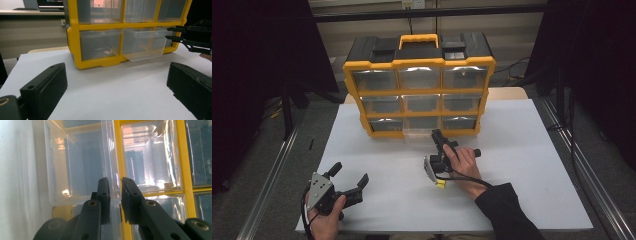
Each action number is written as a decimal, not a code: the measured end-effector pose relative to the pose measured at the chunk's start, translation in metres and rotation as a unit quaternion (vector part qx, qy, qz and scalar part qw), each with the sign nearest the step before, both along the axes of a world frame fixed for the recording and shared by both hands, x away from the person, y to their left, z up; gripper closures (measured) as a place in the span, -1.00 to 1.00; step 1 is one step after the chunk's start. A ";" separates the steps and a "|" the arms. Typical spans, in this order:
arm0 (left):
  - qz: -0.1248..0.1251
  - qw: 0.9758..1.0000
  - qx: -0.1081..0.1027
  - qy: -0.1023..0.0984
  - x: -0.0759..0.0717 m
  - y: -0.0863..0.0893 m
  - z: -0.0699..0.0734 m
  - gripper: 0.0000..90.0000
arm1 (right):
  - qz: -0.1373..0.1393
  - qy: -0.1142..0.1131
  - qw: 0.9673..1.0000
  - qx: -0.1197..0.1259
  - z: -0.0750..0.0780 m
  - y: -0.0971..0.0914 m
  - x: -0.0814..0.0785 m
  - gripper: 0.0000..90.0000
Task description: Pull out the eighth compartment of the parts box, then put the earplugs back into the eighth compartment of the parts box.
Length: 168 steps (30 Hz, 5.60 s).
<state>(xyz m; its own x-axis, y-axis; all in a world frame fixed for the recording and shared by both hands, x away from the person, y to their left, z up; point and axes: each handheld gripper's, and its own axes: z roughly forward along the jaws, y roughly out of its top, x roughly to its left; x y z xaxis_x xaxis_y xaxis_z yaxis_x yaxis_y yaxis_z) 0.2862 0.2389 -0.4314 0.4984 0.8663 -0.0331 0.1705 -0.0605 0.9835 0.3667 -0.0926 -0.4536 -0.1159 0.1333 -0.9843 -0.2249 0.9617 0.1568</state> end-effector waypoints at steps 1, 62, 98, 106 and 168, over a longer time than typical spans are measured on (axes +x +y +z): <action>0.000 1.000 -0.002 -0.002 0.000 -0.001 0.000 -0.93 | 0.001 -0.001 1.000 -0.001 0.000 0.000 0.000 0.73; -0.006 1.000 -0.001 0.003 0.000 -0.001 0.000 -0.93 | 0.023 0.015 1.000 -0.001 0.000 -0.002 -0.031 0.71; 0.001 1.000 -0.014 0.009 0.002 0.000 0.000 -0.94 | 0.003 0.296 0.818 0.492 0.024 -0.056 -0.016 -0.95; 0.005 1.000 -0.019 0.022 0.003 -0.002 -0.002 -0.94 | 0.007 0.308 0.775 0.552 0.026 -0.080 -0.024 -0.96; -0.006 1.000 0.000 0.017 -0.004 -0.005 -0.002 -0.94 | -0.070 0.285 0.727 0.621 0.019 -0.199 -0.097 -0.91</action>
<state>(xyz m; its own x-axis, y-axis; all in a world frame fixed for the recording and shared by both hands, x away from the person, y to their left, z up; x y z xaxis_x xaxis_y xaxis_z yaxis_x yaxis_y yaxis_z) 0.2824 0.2344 -0.4329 0.5082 0.8598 -0.0505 0.2032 -0.0627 0.9771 0.2692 -0.2911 -0.4349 -0.3578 0.9277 0.1067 0.3020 0.0069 0.9533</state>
